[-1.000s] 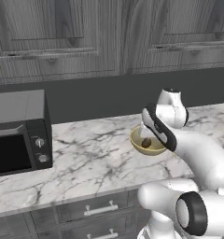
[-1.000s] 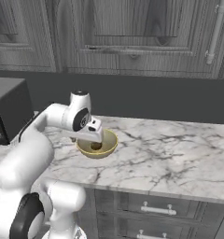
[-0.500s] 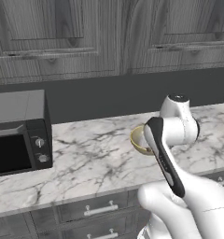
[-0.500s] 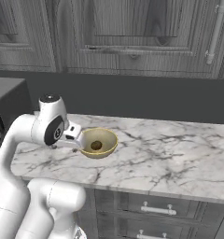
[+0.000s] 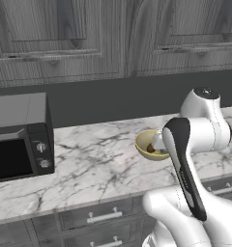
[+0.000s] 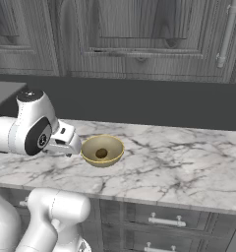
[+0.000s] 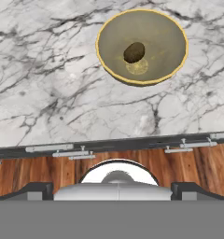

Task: Take the orange, mushroom, and kiwi from the freezer and place them in the bowl on the counter.

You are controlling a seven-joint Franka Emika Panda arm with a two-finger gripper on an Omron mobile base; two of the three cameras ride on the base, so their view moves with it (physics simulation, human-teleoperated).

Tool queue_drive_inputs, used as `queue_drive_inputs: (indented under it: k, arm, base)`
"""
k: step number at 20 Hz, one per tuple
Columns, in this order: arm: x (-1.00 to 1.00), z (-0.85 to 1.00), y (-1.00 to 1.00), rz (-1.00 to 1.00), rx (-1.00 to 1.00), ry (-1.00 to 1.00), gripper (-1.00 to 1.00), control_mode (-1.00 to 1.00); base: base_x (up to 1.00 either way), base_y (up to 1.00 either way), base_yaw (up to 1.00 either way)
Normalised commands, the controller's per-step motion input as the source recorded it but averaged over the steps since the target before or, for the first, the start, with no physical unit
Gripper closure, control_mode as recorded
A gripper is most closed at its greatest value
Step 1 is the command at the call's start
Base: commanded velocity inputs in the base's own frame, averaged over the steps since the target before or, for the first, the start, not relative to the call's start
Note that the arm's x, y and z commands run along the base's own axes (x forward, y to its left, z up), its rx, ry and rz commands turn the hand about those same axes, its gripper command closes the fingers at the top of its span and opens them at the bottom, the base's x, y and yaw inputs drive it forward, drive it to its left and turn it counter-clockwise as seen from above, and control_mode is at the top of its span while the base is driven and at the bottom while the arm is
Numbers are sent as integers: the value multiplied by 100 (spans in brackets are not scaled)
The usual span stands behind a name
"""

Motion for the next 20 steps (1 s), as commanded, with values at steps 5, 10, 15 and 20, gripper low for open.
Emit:
queue_drive_inputs:
  k: [5, 10, 15, 20]
  arm:
    - [-74, 58, 1, 0, 0, 0, -100, -100]
    - [-62, 42, 0, 0, 0, 0, -100, -100]
    - [-54, 26, 0, 0, 0, 0, -100, -100]
    - [-39, 16, 0, 0, 0, 0, -100, -100]
  base:
    - [0, 0, 0]
    - [0, 0, 0]
    - [0, 0, 0]
    - [0, 0, 0]
